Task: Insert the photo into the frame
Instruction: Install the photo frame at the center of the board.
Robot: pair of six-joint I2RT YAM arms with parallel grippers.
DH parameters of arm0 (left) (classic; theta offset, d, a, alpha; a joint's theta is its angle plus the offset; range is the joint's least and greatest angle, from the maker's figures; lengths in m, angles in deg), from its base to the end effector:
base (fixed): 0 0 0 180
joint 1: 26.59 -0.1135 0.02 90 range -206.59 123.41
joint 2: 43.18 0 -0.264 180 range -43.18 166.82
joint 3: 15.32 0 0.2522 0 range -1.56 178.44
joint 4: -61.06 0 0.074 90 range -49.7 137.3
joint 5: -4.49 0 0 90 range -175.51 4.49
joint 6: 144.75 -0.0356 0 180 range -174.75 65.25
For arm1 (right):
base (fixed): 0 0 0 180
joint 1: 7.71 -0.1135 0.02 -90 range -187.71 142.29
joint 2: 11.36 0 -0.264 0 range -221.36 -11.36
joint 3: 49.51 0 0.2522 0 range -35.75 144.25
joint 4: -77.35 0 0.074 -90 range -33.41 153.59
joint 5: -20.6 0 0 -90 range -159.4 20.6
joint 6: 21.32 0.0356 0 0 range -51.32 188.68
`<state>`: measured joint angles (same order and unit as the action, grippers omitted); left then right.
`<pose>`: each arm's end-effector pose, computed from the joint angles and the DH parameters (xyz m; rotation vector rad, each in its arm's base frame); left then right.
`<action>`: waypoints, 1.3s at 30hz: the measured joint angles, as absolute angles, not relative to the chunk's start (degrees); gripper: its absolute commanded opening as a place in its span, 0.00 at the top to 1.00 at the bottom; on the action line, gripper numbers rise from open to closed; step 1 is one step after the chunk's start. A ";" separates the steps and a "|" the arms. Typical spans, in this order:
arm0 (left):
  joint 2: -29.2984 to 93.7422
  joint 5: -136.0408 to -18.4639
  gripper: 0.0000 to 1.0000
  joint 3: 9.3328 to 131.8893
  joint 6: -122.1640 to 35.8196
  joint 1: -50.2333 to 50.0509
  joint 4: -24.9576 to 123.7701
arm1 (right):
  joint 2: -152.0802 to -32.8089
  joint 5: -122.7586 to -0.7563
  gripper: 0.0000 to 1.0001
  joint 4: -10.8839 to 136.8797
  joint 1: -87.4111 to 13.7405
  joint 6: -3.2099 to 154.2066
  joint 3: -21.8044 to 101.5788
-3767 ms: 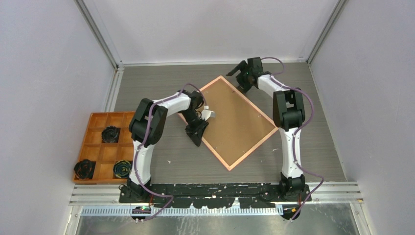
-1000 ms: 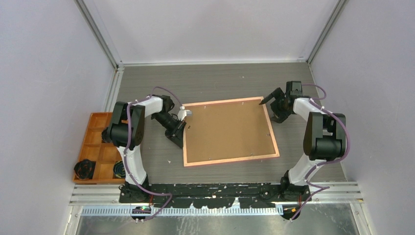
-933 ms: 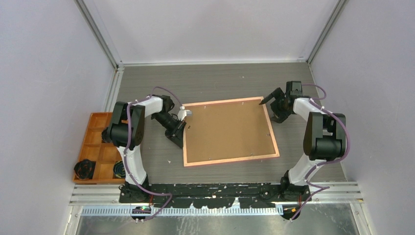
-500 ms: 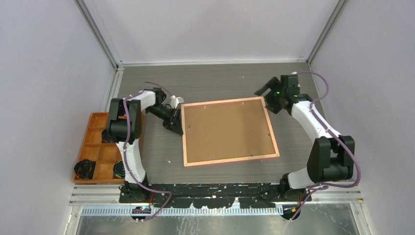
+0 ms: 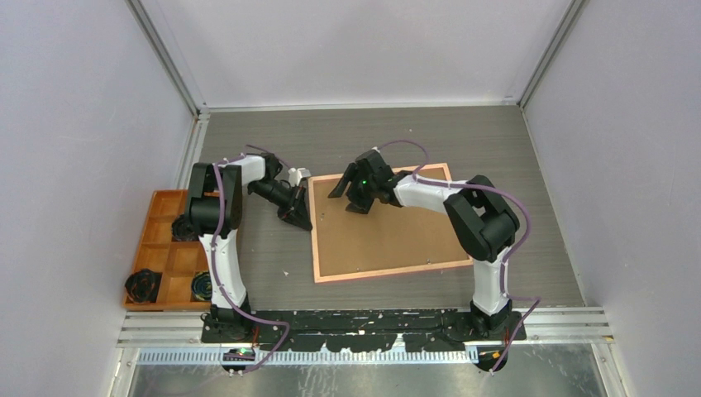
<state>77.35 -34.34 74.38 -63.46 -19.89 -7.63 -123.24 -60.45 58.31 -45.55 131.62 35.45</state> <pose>0.3491 -0.0689 0.1167 -0.2562 -2.6989 1.3008 0.3276 0.2615 0.1658 0.4861 2.5636 0.9427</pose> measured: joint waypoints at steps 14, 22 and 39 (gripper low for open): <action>77.35 -34.55 0.91 74.38 -62.41 -19.91 -7.55 | -129.51 -57.69 0.34 66.01 -50.30 138.44 38.80; 77.35 -34.66 0.91 74.38 -62.17 -19.91 -7.53 | -129.80 -57.45 0.34 66.69 -50.47 139.45 38.77; 77.32 -34.93 0.91 74.38 -61.30 -19.91 -7.48 | -129.01 -57.30 0.34 68.50 -51.13 140.67 36.76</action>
<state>77.32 -34.93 74.38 -61.30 -19.91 -7.48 -129.01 -57.30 68.50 -51.13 140.67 36.76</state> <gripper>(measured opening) 0.092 0.657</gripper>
